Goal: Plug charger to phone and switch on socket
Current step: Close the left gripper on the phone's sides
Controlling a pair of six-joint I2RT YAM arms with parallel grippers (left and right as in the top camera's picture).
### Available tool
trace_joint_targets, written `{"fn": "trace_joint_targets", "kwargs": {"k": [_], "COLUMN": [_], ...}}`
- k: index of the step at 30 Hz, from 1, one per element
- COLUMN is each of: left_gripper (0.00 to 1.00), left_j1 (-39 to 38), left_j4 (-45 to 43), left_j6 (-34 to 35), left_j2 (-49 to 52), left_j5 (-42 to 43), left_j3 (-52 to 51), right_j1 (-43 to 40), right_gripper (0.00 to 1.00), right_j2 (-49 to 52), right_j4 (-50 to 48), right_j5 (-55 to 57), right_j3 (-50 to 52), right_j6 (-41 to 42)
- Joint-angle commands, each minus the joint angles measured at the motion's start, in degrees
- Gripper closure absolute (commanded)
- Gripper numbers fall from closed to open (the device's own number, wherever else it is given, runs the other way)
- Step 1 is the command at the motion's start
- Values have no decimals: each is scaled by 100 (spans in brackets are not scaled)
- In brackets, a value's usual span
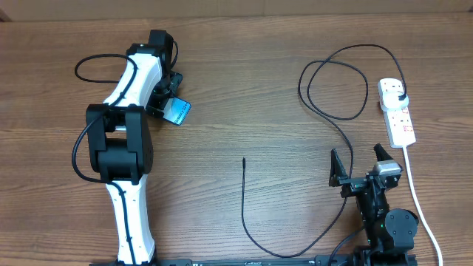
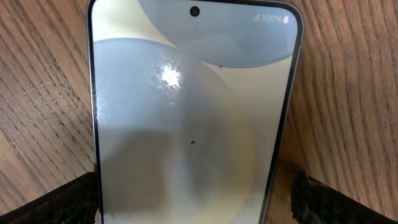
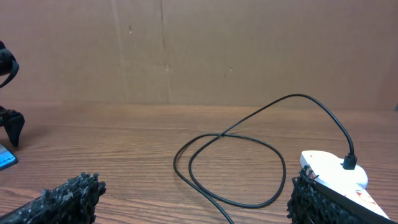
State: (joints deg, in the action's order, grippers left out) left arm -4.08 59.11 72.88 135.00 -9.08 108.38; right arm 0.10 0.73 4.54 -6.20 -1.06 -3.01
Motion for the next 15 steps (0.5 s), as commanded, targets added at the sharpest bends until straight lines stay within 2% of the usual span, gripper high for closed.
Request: {"fn": "trace_joint_targets", "kwargs": {"k": [1,15], "left_gripper": [0,0], "left_j1": [28,20], "left_j4": [-28,-197], "left_j6": [-131,-138], "left_j2": [439,439], "left_j5": [15,17], "left_j3": [-149,-345], "right_j1": [26,26], "right_gripper": [0,0], "right_j2": [-57,-57], "right_j4": [-24,-24], "right_j5": [-24,-24], "right_j3": [61,61], "right_j6": [-2,-2]}}
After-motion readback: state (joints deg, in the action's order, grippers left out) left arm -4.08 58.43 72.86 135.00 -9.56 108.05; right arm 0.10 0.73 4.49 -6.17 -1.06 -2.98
